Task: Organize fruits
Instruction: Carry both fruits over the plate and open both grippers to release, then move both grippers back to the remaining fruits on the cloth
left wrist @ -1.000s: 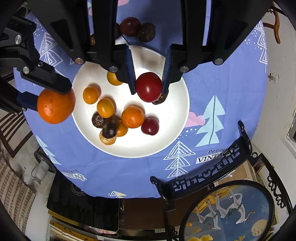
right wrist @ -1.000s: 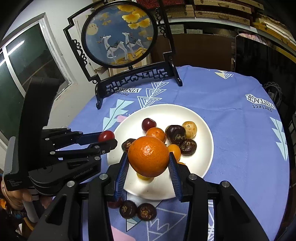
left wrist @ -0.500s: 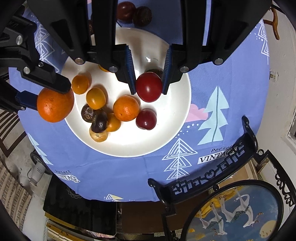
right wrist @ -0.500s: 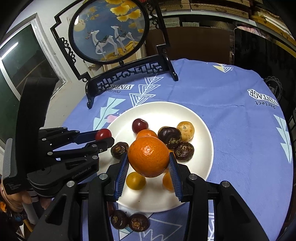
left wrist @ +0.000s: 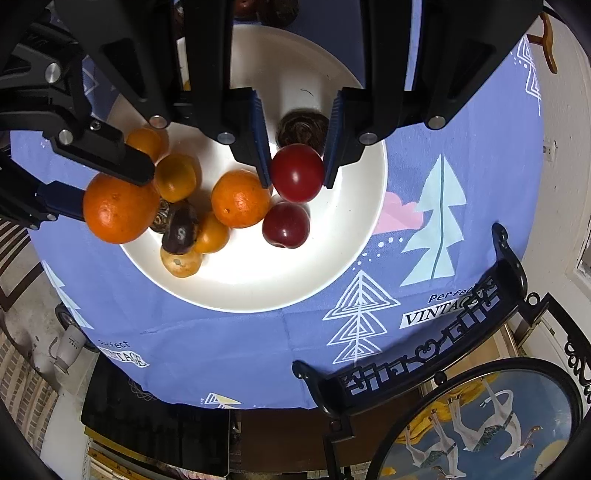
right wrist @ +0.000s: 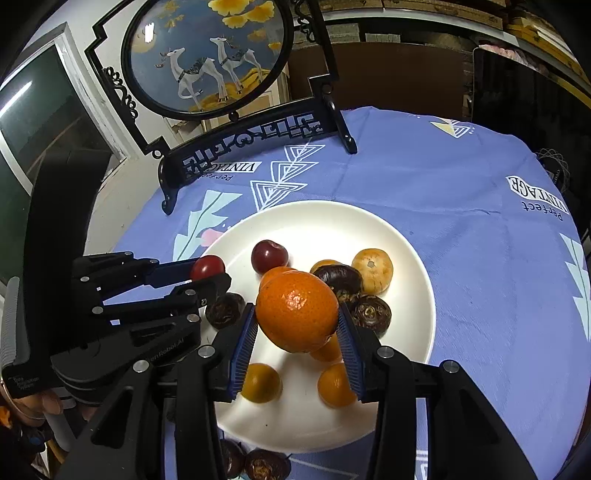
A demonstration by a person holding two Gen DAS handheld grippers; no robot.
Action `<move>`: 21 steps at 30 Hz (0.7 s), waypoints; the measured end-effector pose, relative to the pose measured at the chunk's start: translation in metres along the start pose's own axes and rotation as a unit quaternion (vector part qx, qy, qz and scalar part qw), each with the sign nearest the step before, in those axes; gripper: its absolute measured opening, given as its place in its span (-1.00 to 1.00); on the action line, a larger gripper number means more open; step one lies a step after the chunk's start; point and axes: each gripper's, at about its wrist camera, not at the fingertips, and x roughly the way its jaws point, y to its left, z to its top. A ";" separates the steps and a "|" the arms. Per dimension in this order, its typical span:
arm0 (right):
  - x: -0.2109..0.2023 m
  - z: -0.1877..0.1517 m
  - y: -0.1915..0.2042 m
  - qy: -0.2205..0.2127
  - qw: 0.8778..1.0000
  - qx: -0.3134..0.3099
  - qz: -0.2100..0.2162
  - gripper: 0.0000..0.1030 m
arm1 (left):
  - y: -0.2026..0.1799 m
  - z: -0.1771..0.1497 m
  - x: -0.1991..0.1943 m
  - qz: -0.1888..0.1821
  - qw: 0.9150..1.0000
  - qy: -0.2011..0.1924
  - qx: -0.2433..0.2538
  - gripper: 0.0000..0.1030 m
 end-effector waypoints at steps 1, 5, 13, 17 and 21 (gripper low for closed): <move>0.003 0.001 0.000 0.002 1.000 -0.001 -0.001 -0.14 | 0.001 0.001 0.002 0.001 1.000 0.001 0.000 -0.47; 0.010 0.003 -0.002 0.006 1.000 0.000 -0.003 -0.14 | 0.003 0.002 0.008 0.002 1.000 0.006 -0.001 -0.46; 0.009 0.013 -0.002 -0.012 1.000 -0.010 -0.004 -0.09 | 0.004 0.002 0.011 0.010 1.000 0.006 -0.004 0.02; -0.002 0.013 -0.005 -0.028 1.000 -0.004 -0.006 0.12 | 0.010 0.002 0.000 0.023 1.000 -0.017 -0.010 0.35; -0.012 0.008 -0.011 -0.031 0.999 0.008 -0.009 0.16 | 0.019 -0.002 -0.010 0.018 0.999 -0.020 -0.024 0.36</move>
